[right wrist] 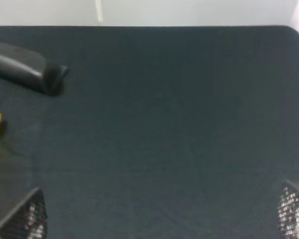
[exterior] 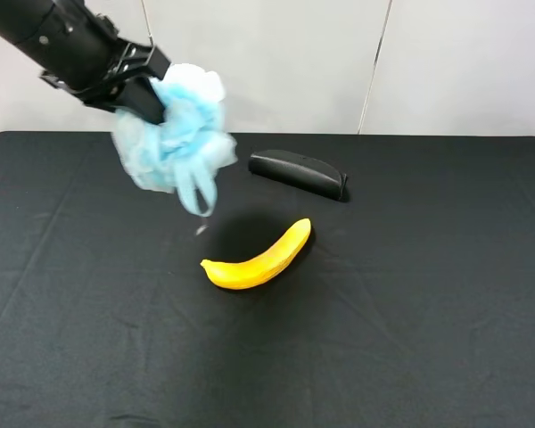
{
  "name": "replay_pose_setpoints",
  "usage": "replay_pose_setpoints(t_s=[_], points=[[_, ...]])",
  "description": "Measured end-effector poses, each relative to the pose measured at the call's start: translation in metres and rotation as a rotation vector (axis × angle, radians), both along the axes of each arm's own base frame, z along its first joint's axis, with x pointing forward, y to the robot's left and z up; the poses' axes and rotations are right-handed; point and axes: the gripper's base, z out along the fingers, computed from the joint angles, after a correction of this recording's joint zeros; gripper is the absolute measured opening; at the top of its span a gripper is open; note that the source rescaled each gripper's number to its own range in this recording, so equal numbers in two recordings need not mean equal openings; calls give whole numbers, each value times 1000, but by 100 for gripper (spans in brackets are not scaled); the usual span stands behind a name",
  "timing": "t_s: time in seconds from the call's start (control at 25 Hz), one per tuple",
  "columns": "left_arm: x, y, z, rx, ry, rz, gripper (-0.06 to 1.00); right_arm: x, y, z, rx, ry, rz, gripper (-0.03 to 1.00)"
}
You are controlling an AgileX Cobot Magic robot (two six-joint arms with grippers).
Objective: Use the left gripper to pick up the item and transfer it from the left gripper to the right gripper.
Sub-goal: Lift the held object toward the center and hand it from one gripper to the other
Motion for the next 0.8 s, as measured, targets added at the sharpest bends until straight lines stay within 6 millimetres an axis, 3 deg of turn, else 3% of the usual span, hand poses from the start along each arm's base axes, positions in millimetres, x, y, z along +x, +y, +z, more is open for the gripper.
replay_pose_setpoints(t_s=[0.2,0.4,0.8], points=[[-9,-14,6,-132,43,-94,3,6,7,5,28,40,82,99],[-27,-38,7,-161,80,-211,3,21,11,31,49,85,166,99],[-52,-73,12,-245,128,-312,2,46,26,54,-66,91,546,99]])
